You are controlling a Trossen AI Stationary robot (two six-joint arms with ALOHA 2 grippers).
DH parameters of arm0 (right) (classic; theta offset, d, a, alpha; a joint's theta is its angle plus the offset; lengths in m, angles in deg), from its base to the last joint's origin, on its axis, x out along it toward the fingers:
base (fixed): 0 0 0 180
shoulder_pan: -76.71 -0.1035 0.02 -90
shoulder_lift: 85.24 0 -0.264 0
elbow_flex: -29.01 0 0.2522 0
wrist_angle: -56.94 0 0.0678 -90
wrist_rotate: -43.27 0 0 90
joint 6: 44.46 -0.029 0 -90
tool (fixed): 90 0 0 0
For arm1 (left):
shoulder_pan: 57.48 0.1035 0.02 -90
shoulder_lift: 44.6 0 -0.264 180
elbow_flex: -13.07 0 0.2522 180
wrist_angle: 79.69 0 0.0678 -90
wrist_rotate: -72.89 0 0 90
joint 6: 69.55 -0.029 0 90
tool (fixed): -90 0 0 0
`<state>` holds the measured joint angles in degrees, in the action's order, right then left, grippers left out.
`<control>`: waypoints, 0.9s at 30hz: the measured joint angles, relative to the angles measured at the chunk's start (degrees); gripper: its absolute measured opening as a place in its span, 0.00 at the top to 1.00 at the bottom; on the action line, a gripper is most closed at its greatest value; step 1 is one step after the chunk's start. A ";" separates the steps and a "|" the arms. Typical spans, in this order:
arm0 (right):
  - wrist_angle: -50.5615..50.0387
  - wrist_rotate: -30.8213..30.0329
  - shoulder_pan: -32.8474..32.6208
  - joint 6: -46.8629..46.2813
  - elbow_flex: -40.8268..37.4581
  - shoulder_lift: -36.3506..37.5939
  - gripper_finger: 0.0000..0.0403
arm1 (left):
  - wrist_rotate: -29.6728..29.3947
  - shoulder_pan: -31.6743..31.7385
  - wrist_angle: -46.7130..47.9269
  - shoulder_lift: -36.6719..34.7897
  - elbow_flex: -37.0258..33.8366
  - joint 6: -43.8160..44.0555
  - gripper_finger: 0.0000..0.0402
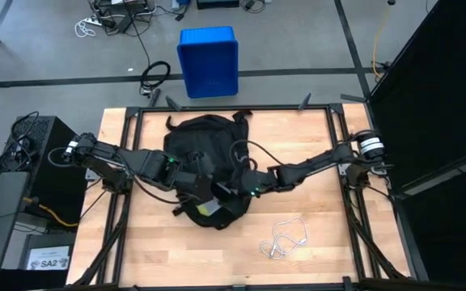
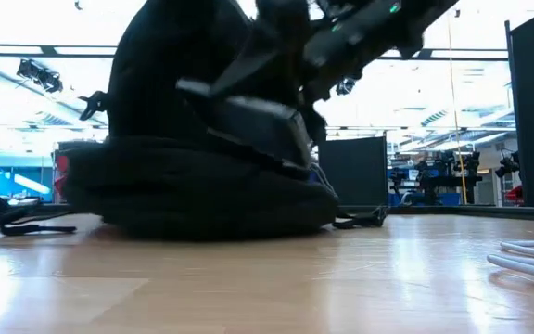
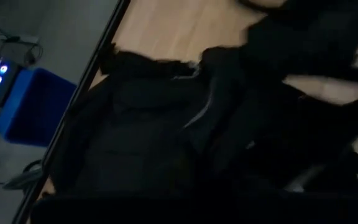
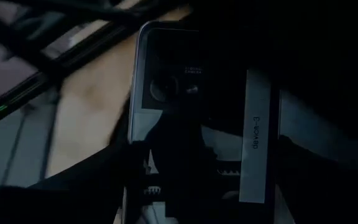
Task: Unpack backpack
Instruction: Put the cellphone into the backpack
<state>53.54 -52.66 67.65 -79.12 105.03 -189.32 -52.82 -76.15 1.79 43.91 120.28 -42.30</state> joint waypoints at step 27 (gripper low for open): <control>4.31 6.18 6.97 8.88 2.89 -1.78 0.26 | 4.96 -0.66 -1.05 -0.04 0.07 -3.12 1.00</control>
<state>57.85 -46.48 74.62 -70.23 107.93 -191.10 -47.86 -76.81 0.74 43.86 120.35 -45.43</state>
